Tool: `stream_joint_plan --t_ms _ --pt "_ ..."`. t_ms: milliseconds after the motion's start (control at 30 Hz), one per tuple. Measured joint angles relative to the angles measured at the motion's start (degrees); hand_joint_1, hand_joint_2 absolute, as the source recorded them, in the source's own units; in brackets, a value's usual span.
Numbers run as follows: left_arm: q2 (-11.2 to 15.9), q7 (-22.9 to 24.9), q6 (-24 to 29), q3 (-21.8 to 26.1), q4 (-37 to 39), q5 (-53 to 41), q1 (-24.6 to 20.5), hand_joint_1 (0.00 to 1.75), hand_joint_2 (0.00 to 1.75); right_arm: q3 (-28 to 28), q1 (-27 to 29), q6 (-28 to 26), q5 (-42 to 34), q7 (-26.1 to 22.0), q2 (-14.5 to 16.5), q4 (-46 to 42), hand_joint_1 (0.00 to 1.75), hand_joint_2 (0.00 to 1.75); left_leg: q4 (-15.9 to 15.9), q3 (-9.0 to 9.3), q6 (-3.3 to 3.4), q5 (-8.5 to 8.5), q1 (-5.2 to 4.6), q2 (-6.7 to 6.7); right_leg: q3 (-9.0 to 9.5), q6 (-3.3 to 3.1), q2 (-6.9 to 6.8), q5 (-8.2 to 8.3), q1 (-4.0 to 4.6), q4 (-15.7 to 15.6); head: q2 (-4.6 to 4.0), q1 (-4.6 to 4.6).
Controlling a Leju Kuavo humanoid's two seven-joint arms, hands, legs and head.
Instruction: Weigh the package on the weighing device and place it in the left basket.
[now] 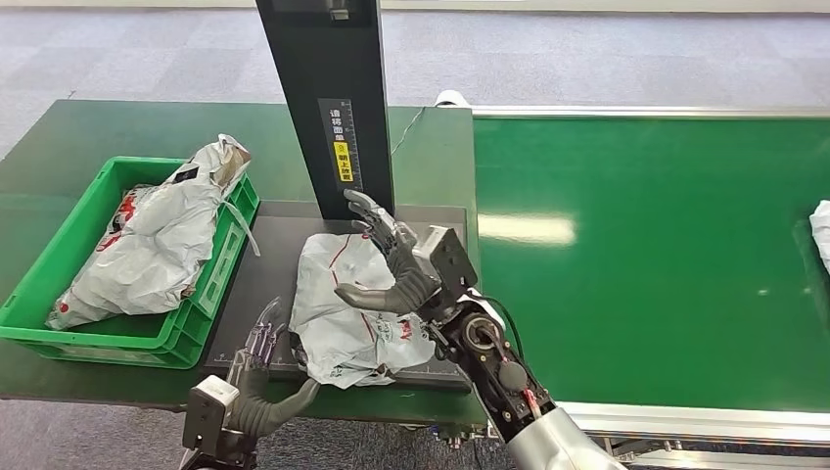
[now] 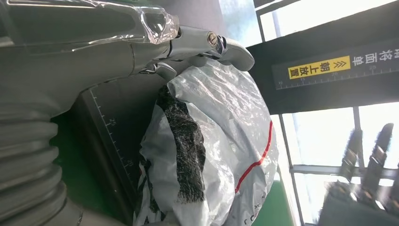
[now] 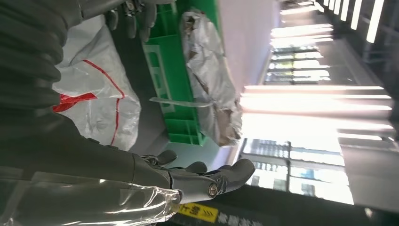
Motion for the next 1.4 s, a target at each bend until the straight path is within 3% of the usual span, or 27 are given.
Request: stream_joint_plan --t_ms 200,367,533,700,1033,1400 --pt "-0.13 -0.80 3.43 1.82 -3.91 -1.81 2.61 0.00 1.75 -3.98 9.49 -0.77 -5.43 -0.66 -2.94 -12.50 0.00 1.75 0.00 0.01 0.00 -0.03 0.00 -0.01 0.01 0.00 0.00 0.00 0.00 -0.02 0.00 0.00" --pt "-0.74 -1.73 6.94 7.66 -10.97 -3.45 5.81 0.00 1.75 -10.65 18.10 -0.90 -7.92 -1.43 -4.64 -19.81 0.00 1.75 -0.01 0.00 -0.01 -0.07 0.01 -0.01 0.00 -0.01 0.00 -0.02 0.01 -0.02 0.00 -0.01" --pt "-2.30 -2.36 8.06 13.45 -16.68 -7.70 8.20 0.00 1.75 -16.32 24.56 -0.29 -8.19 -1.50 -4.99 -25.71 0.00 1.75 -0.02 -0.01 -0.01 -0.08 0.01 0.00 0.01 0.00 0.00 -0.04 0.01 -0.02 0.00 0.00" --pt "-3.13 -2.65 10.85 14.89 -20.22 -11.61 8.58 0.00 1.75 -19.24 27.59 0.29 -7.21 -0.51 -4.32 -29.67 0.00 1.75 -0.02 0.04 -0.01 -0.08 0.01 0.00 0.05 0.00 0.00 -0.03 0.00 -0.03 0.00 -0.01" --pt "-2.05 2.81 10.70 9.35 -20.70 -21.25 5.81 0.00 1.75 -21.10 27.96 1.95 -6.86 -0.06 -3.94 -31.12 0.00 1.75 -0.01 0.10 -0.01 -0.07 0.01 0.00 0.10 0.00 0.00 -0.02 0.00 -0.03 0.00 0.00" --pt "2.76 9.05 12.13 0.84 -7.76 -29.50 -3.27 0.00 1.75 -21.20 25.75 2.25 -7.71 -0.07 -3.66 -29.81 0.00 1.75 -0.01 0.12 -0.01 -0.05 0.01 0.01 0.12 -0.01 0.01 0.00 0.01 -0.02 0.00 -0.01"
